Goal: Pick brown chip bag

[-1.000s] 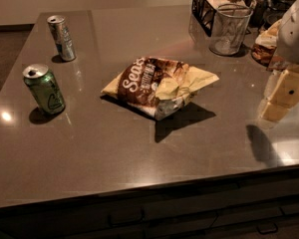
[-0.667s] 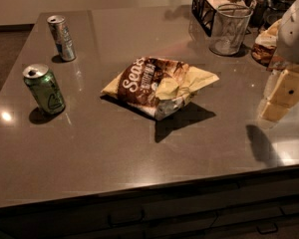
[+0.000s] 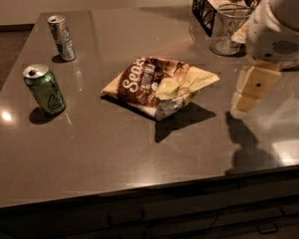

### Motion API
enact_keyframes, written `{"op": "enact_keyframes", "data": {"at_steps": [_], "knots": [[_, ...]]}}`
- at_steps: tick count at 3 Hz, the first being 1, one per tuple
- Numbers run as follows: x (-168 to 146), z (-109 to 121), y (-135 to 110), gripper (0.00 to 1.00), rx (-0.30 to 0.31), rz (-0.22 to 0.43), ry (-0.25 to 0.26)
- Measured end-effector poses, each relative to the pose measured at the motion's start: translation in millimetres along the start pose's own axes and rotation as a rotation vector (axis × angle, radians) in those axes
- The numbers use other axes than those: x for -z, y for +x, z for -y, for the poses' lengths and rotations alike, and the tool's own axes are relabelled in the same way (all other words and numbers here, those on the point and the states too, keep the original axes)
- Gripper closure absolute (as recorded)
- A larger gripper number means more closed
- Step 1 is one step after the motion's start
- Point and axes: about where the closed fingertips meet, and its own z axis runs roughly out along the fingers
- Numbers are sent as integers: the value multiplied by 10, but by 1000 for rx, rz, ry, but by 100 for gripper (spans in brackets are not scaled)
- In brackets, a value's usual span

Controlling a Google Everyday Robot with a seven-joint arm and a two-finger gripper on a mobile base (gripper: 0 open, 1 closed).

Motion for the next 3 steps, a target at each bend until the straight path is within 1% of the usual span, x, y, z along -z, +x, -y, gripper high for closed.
{"op": "enact_keyframes", "data": {"at_steps": [1, 2, 3], "knots": [[-187, 180, -194, 0, 48, -11, -7], [-464, 266, -411, 0, 75, -9, -40], [-699, 178, -579, 0, 74, -3, -84]]}}
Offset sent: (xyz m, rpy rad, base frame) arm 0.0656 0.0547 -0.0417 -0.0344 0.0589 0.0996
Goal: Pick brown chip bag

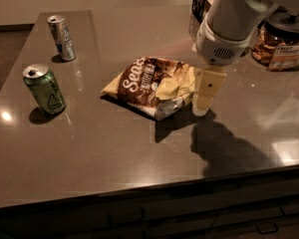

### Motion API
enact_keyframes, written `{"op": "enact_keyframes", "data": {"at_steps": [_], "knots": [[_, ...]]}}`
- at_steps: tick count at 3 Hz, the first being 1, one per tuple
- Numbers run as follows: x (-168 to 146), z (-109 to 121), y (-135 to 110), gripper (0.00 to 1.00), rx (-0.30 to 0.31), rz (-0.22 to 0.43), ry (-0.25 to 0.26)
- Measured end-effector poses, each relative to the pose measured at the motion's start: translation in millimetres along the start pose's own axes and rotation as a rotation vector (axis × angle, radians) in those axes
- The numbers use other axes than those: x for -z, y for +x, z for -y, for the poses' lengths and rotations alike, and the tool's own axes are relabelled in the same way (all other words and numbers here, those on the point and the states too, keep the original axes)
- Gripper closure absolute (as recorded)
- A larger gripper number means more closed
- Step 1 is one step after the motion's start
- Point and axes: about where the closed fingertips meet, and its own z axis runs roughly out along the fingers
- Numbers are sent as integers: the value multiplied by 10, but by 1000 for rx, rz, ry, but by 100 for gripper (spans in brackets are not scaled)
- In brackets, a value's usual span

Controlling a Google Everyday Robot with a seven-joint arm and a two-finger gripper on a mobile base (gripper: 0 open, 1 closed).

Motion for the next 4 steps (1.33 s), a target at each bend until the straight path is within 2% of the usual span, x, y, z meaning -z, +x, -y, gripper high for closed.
{"op": "enact_keyframes", "data": {"at_steps": [1, 2, 3, 4], "knots": [[-225, -51, -107, 0, -14, -7, -38], [-359, -51, -170, 16, -35, -21, -69], [-401, -17, -245, 41, -70, -14, -107], [-325, -12, -357, 64, -86, 17, -121]]}}
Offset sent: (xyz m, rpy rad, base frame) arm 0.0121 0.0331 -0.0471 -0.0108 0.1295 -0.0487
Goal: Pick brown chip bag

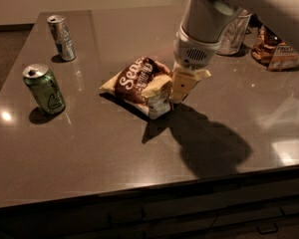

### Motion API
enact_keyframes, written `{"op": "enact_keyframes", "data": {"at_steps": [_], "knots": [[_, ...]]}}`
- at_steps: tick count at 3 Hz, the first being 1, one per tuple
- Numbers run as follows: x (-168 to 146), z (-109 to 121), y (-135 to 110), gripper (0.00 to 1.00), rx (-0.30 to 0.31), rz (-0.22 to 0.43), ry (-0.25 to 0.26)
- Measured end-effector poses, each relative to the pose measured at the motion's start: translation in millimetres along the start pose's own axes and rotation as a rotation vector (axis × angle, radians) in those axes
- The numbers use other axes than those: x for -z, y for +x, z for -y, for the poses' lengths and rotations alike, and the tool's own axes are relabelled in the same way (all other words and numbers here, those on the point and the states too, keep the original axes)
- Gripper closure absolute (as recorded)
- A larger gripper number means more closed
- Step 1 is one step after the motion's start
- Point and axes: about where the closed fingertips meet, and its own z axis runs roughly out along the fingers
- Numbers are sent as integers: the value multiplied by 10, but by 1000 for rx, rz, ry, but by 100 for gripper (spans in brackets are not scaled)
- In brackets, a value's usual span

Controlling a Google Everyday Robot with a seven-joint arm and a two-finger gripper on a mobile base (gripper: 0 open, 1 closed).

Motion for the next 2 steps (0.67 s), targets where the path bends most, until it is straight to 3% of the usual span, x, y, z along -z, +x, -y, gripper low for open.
{"op": "enact_keyframes", "data": {"at_steps": [1, 2], "knots": [[193, -90, -37, 88, 8, 46, -6], [548, -254, -104, 100, 62, 101, 17]]}}
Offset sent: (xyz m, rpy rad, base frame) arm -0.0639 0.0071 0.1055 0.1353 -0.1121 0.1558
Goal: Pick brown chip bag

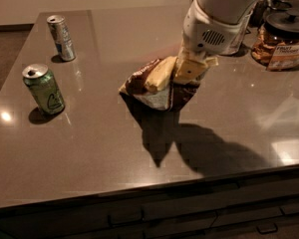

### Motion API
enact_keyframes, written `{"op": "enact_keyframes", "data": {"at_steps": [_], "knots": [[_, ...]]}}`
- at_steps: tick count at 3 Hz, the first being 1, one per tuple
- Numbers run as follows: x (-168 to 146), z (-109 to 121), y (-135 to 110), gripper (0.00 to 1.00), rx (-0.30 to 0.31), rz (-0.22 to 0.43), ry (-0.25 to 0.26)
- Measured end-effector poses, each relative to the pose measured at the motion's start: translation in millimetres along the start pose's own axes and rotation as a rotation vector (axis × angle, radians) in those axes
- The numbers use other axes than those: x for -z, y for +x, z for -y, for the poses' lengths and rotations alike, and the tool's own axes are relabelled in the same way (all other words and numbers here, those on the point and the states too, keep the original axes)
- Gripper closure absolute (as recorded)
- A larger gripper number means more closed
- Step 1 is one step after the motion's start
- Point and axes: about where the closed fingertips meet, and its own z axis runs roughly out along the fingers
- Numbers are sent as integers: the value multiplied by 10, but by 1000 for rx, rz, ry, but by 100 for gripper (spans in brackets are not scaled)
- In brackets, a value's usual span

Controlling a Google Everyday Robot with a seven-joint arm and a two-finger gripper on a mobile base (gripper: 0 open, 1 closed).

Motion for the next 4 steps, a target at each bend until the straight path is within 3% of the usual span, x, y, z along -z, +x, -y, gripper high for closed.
{"op": "enact_keyframes", "data": {"at_steps": [2, 3, 4], "knots": [[700, -503, -291, 100, 165, 83, 42], [884, -701, -320, 100, 215, 102, 38], [889, -705, -327, 100, 217, 103, 39]]}}
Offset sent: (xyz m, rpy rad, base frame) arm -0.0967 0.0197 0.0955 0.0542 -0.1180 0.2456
